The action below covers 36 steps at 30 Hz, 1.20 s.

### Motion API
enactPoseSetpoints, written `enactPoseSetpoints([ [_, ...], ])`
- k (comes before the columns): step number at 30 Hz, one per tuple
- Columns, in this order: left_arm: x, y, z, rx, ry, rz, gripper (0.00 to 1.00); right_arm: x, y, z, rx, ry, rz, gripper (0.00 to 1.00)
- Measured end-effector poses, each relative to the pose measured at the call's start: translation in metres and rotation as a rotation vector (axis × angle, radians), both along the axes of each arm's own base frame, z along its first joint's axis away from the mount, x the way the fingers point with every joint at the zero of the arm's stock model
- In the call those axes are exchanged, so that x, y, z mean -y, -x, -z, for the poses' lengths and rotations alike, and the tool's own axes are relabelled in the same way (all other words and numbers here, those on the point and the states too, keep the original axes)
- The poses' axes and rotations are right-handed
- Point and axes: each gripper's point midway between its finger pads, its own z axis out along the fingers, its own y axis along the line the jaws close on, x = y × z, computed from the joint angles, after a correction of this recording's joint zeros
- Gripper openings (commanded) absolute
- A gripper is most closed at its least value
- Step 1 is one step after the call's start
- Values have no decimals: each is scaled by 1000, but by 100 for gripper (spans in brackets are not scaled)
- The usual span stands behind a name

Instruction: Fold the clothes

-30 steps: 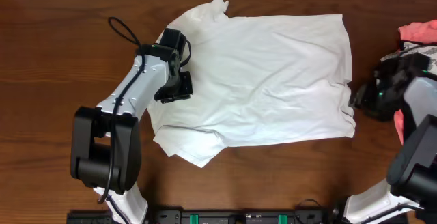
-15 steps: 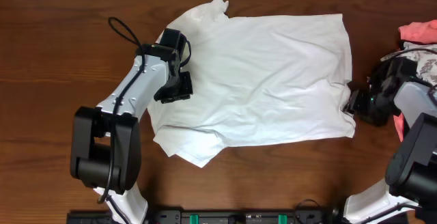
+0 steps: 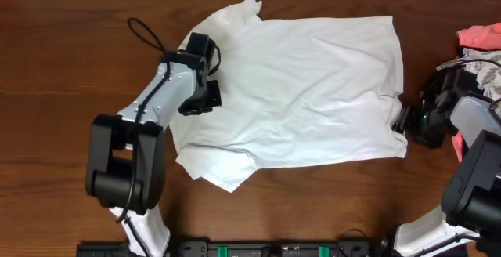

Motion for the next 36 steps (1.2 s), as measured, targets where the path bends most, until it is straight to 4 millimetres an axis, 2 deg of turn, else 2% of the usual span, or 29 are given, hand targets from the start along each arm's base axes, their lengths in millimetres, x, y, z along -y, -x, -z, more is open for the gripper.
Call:
enactPoseSetpoints([
  [7,-2,1,29,-52,-21,0,6,0,0,0,-1,0,0,61],
  [14,-2,0,31,-51,-24,-1,6,0,1,0,-4,-1,0,60],
  [23,-2,0,31,-54,-25,-1,6,-2,6,1,-25,-8,5,45],
  [25,-2,0,31,-55,-25,-1,6,-2,7,1,-30,-8,5,39],
  [27,-2,0,31,-56,-25,-1,6,-2,8,1,-33,-4,4,27],
  [29,-2,0,32,-56,-26,-1,6,0,9,1,-41,8,7,8],
  [30,-2,0,32,-56,-25,0,6,1,10,1,-43,13,6,1],
  [36,-2,0,32,-56,-25,-1,6,11,5,2,-31,66,14,1],
])
